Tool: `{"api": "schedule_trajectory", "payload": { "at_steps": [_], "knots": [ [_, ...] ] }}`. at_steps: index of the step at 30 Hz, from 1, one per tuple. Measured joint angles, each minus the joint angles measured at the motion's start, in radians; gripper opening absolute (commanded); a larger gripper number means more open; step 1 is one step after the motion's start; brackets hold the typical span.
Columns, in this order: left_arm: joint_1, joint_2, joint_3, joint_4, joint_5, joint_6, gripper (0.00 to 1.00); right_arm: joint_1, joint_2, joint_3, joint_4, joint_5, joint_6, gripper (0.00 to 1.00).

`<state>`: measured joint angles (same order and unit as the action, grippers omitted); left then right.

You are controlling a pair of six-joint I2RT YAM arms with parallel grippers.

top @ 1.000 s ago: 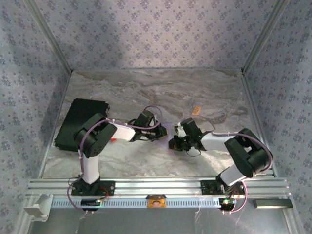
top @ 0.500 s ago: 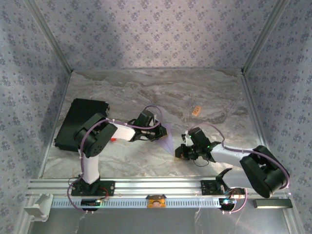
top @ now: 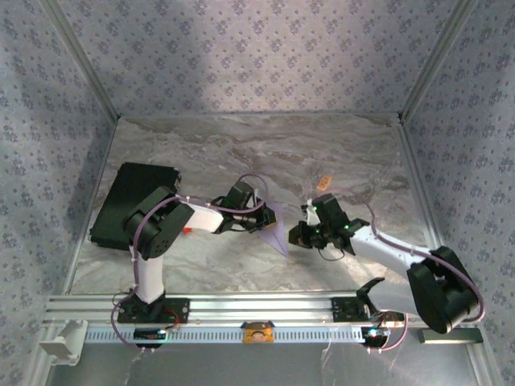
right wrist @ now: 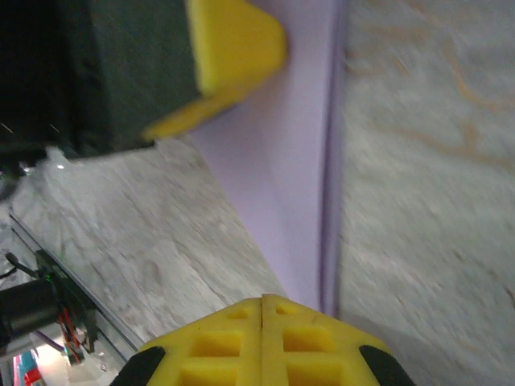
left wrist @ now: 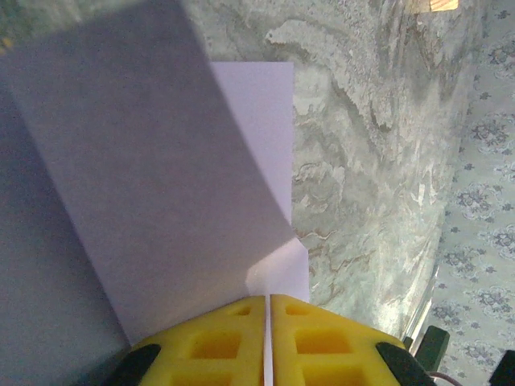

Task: Fold a paper plane with a square sheet of paper (pick it up from the middle)
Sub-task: Fourth fold the wing at the center of the table.

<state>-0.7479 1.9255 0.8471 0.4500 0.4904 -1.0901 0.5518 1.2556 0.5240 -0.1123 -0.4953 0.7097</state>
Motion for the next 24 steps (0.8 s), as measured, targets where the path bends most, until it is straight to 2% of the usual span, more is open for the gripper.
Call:
{"api": "schedule_trajectory", "payload": {
  "at_steps": [7,12,24],
  "knots": [
    [0.000,0.001,0.000,0.004,0.000,-0.004,0.10,0.019,0.165,0.051,0.069,-0.013,0.013,0.04],
    [0.000,0.001,0.000,0.004,0.000,-0.004,0.10,0.037,0.229,0.050,0.124,-0.013,0.038,0.04],
    [0.002,0.001,0.000,0.004,0.007,-0.002,0.13,0.029,0.216,-0.074,0.275,-0.013,0.059,0.02]
  ]
}}
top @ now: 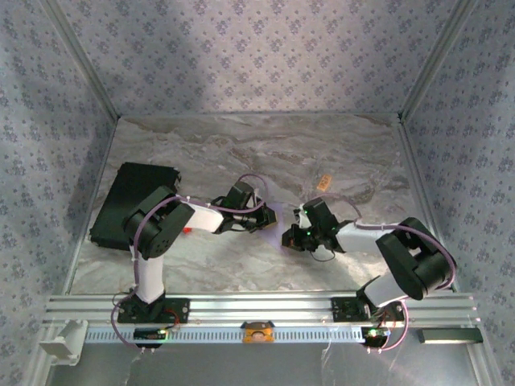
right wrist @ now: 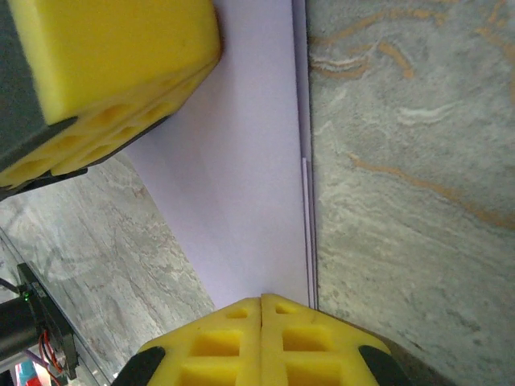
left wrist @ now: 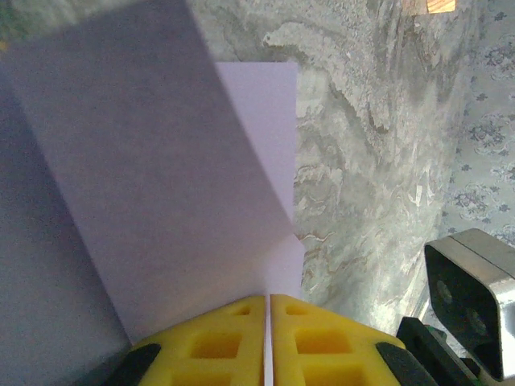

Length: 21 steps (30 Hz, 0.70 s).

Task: Fold a paper plane with a square sheet of paper (pick it up from the middle)
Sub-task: Fourth fold the wing at the center of the table.

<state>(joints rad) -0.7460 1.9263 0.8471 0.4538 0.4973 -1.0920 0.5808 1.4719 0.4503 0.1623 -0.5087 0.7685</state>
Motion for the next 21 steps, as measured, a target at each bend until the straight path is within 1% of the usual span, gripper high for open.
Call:
{"api": "schedule_trajectory", "payload": {
  "at_steps": [3,5,9,13,17,21],
  "knots": [
    [0.003,-0.007,0.002,-0.010,0.009,0.014,0.17,-0.003,-0.001,-0.010,0.019,-0.006,0.002,0.01],
    [0.006,-0.026,0.002,-0.048,0.007,0.034,0.18,-0.004,-0.001,-0.010,0.021,-0.007,0.001,0.01],
    [0.013,-0.069,0.002,-0.119,0.001,0.064,0.13,-0.007,0.000,-0.009,0.019,-0.008,0.002,0.00],
    [-0.001,-0.099,0.002,-0.137,0.002,0.071,0.08,-0.007,0.000,-0.009,0.019,-0.008,0.002,0.00],
    [-0.040,-0.100,0.001,-0.145,0.012,0.070,0.06,-0.009,0.002,-0.009,0.021,-0.011,0.002,0.00],
    [-0.069,-0.100,-0.003,-0.167,0.012,0.070,0.06,-0.010,0.002,-0.009,0.022,-0.011,0.002,0.00]
  ]
}}
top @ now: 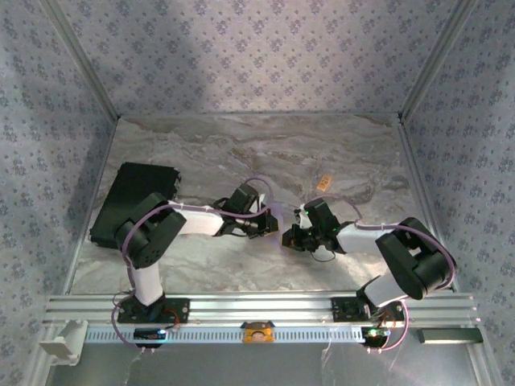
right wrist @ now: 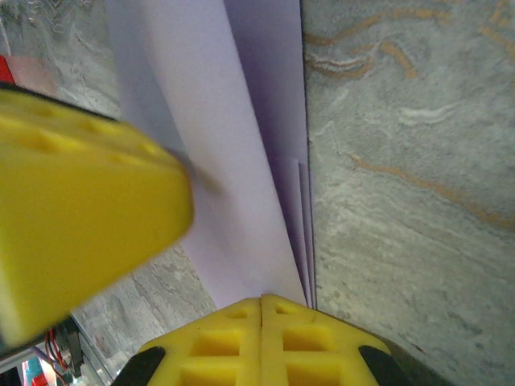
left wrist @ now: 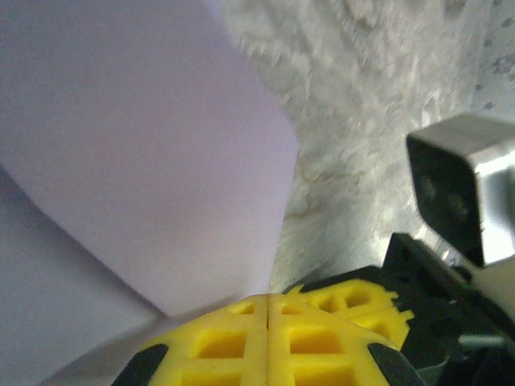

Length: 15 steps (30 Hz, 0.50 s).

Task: Fold a paper plane with a square sheet of paper (pick it up from the middle)
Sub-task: Fourth fold the wing at the center of the table.

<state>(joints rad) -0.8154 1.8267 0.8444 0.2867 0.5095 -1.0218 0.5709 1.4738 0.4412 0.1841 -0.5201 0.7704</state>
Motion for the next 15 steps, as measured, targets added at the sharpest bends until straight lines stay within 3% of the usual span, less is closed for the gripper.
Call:
{"api": "schedule_trajectory", "payload": {
  "at_steps": [15],
  "knots": [
    [-0.016,0.028,-0.023,0.028,0.003,-0.020,0.07,-0.002,0.004,0.000,0.002,-0.008,0.000,0.00]
  ]
}}
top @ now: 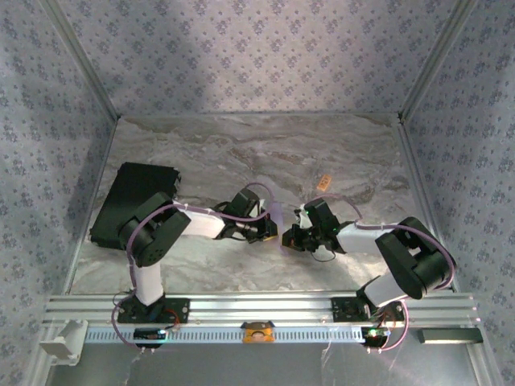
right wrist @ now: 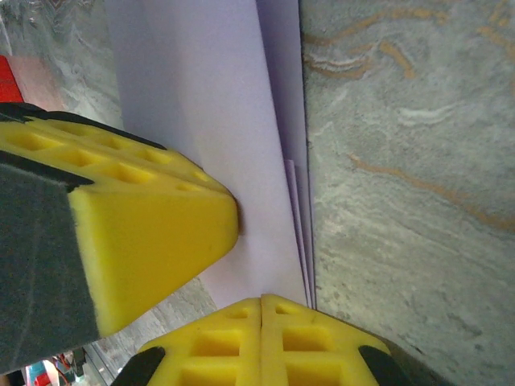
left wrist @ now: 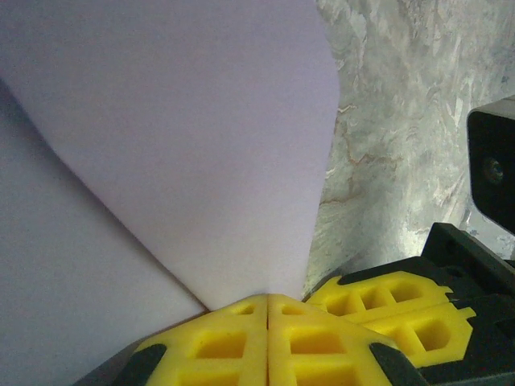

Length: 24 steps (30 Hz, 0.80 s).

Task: Fold a paper plane with a square sheet of paper (pick it up from the middle)
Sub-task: Fourth fold the wing at the center of the table.

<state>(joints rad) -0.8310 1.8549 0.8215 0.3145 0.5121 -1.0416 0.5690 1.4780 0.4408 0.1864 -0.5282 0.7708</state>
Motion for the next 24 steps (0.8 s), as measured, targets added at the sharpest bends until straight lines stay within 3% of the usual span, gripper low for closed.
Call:
{"api": "schedule_trajectory", "payload": {
  "at_steps": [24],
  "knots": [
    [0.018,0.019,0.054,-0.080,-0.048,-0.034,0.06,-0.004,0.015,-0.006,0.032,-0.014,0.000,0.00]
  ]
}}
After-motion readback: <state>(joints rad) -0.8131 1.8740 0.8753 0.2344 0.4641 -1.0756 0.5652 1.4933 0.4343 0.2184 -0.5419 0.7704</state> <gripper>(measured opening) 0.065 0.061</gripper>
